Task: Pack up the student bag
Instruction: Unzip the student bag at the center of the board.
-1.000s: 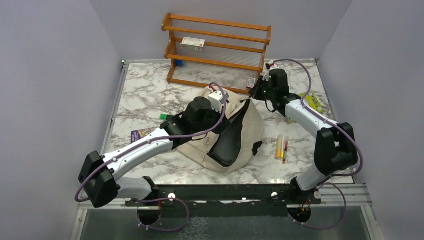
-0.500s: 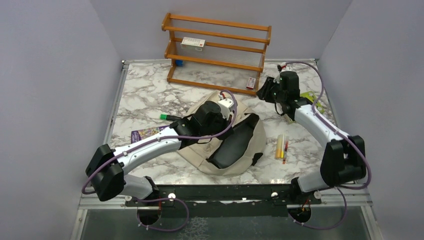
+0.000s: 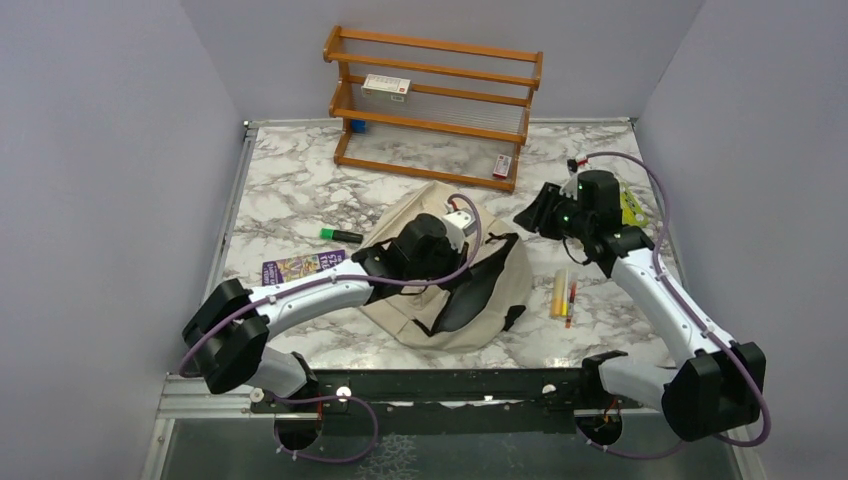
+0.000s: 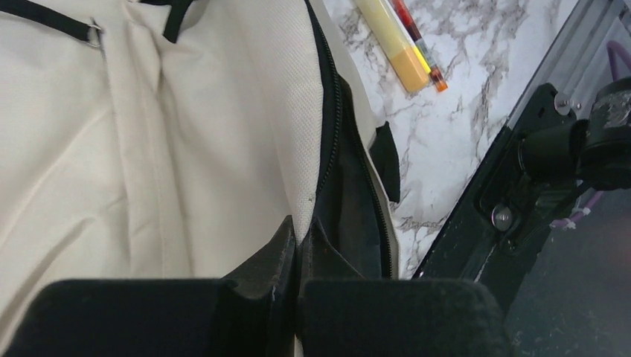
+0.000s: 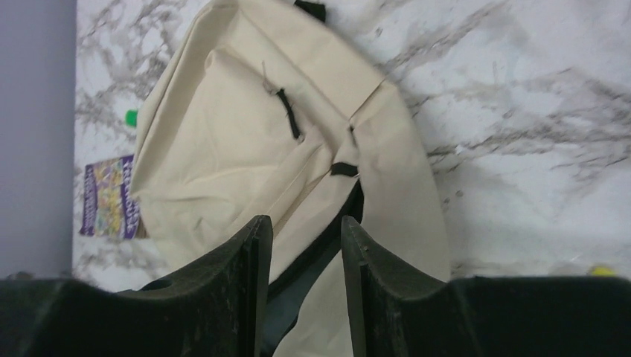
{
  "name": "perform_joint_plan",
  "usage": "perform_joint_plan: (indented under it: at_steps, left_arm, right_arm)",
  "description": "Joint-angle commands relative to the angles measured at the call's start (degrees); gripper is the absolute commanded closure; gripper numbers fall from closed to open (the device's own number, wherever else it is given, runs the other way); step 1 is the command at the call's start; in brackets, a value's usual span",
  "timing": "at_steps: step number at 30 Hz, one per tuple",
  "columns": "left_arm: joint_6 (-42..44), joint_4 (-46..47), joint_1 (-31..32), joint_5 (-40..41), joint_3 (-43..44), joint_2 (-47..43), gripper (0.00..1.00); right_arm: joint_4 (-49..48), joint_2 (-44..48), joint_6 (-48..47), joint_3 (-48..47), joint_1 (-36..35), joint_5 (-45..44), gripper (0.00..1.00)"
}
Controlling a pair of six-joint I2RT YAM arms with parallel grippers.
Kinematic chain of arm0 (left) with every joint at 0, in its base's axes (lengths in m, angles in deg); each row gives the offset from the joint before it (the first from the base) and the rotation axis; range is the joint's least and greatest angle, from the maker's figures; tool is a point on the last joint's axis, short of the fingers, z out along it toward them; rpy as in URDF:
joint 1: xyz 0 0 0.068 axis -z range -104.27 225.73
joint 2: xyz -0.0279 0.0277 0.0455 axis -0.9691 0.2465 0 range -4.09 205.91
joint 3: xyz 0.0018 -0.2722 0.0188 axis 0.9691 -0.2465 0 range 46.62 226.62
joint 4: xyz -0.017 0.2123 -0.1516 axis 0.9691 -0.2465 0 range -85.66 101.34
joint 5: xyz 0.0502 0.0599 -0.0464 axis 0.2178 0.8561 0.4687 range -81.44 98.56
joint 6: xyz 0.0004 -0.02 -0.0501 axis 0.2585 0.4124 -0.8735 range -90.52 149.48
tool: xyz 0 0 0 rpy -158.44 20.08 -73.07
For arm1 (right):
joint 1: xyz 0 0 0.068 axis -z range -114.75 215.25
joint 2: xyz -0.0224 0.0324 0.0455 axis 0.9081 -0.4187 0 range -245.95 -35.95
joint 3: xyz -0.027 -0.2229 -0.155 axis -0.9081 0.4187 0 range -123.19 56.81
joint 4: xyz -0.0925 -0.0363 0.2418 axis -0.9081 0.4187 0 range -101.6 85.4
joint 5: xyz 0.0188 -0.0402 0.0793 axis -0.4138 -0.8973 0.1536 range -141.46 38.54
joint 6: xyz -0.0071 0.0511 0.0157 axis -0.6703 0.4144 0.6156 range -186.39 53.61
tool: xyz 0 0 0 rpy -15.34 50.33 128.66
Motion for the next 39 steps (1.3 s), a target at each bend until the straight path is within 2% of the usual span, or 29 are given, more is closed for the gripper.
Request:
perform_joint_plan:
  at_steps: [1,5,9,15,21,31,34,39]
  left_arm:
    - [-0.8,4.1,2.7,-4.3,-2.1,3.0,1.00]
    - [-2.8,6.9,5.0,-2.6,-2.9,4.8,1.00]
    - [-4.5,8.6,5.5,-1.5,-3.3,5.0,1.00]
    - [-5.6,8.9,5.5,2.7,-3.6,3.0,1.00]
    - [-5.1,8.8,5.5,3.0,-1.5,2.8,1.00]
    - [-1.7,8.0,5.5,-3.3,1.2,6.6,1.00]
    - [-0.9,7.4,5.5,-3.7,1.3,6.9,0.99]
    - [-0.6,6.6,5.0,-1.2,1.0,5.3,0.71]
  right_arm:
    - [4.0,3.2,4.1,2.4,-0.2,11.3,0.56]
    - [3.1,6.2,9.8,5.6,-0.1,15.2,0.53]
    - [1.0,9.8,16.7,10.3,-0.1,15.1,0.48]
    - [0.6,10.4,23.3,12.6,-0.2,14.2,0.47]
    - [-0.9,8.8,25.7,13.8,-0.2,15.4,0.47]
    - [-3.0,3.6,23.8,14.2,-0.2,15.9,0.48]
    - [-2.8,3.0,23.1,15.5,-0.2,14.8,0.57]
    - [-1.7,6.4,23.5,20.3,-0.2,10.9,0.85]
